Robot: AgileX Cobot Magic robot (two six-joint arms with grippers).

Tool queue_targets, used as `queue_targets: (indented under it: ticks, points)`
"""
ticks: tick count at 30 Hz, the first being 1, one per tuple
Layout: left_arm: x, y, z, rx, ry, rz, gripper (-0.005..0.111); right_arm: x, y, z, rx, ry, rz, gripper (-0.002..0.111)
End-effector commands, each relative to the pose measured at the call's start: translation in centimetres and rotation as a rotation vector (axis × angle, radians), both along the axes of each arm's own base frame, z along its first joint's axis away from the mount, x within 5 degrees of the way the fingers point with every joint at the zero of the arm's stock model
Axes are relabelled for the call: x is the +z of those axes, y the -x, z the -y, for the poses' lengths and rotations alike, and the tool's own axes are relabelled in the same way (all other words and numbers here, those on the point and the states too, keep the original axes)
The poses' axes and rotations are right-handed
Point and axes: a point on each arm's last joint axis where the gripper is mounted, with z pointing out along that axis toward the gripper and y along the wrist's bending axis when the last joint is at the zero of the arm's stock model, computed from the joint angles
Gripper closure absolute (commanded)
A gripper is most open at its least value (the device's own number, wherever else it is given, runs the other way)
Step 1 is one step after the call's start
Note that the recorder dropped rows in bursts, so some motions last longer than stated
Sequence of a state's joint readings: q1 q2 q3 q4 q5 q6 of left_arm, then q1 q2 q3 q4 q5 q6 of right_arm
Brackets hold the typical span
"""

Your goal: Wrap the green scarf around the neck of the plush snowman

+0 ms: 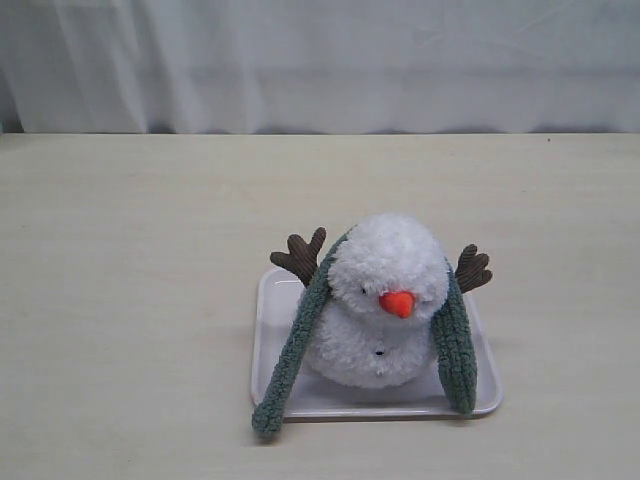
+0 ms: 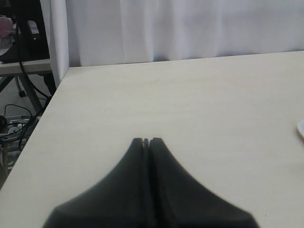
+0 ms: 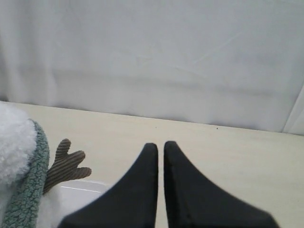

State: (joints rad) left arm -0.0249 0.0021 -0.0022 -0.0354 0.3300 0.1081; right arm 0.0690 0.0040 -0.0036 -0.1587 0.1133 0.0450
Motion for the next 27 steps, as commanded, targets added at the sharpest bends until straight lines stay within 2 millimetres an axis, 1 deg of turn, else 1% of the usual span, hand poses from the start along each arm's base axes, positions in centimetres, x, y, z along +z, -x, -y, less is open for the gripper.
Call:
queue_targets:
  ticks: [1,9,17,27]
  points:
    - [0.0,0.0,0.0,0.003,0.007,0.007,0.107,0.0,0.0,0.3,-0.048,-0.009,0.011,0.104]
    - [0.0,0.0,0.0,0.003,0.008,0.005,0.107,-0.3,0.0,0.4,-0.062,0.000,-0.018,0.104]
    - [0.0,0.0,0.0,0.003,0.008,0.005,0.107,-2.1,0.3,0.7,-0.096,0.005,-0.226,0.104]
    - [0.0,0.0,0.0,0.003,0.008,0.005,0.107,-2.2,0.3,0.7,-0.098,-0.001,-0.231,0.104]
